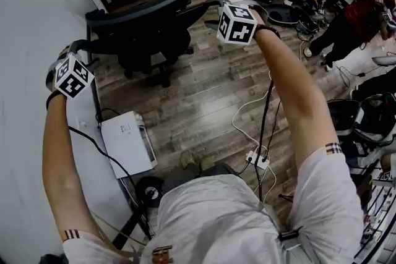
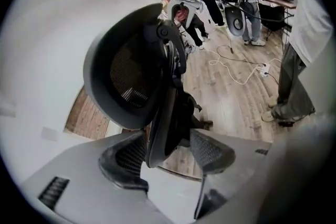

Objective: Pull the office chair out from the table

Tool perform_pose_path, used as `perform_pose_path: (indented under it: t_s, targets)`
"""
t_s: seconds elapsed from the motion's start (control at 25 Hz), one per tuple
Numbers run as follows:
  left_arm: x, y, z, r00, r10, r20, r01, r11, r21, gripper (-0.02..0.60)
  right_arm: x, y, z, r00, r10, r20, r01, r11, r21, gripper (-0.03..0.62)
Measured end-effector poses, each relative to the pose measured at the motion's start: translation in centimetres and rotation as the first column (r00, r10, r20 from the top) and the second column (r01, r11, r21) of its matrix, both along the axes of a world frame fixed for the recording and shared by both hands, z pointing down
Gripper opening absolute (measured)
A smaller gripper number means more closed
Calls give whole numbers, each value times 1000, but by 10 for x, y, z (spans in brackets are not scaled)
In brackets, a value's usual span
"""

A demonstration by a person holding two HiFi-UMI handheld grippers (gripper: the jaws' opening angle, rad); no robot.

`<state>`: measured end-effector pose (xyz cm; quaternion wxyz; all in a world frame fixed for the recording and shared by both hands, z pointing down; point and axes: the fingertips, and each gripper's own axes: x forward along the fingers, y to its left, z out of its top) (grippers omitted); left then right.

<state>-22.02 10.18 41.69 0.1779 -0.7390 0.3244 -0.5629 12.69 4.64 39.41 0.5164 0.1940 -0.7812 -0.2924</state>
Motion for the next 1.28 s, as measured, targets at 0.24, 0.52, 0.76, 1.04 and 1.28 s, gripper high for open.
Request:
perform_pose_path:
  t_s: [0.24, 0.52, 0.76, 1.04, 1.28]
  targets:
    - [42, 57, -15, 982, -69, -175, 78, 996, 48, 252, 11, 51, -22, 981, 23, 192, -26, 1000, 13, 224]
    - [116, 114, -52, 808, -77, -584, 174, 979, 111, 242, -8, 121, -44, 925, -22, 378, 13, 1000, 27, 215]
    - [158, 164, -110, 531, 20, -847, 219, 963, 160, 188, -40, 181, -70, 838, -39, 544, 24, 999, 35, 182]
    - [170, 209, -134, 402, 121, -908, 187, 959, 211, 114, -84, 231, -84, 732, -6, 682, -7, 1000, 16, 100]
    - [166, 229, -133, 326, 144, -934, 169, 964, 207, 51, -109, 258, -86, 627, 58, 777, -58, 998, -27, 31]
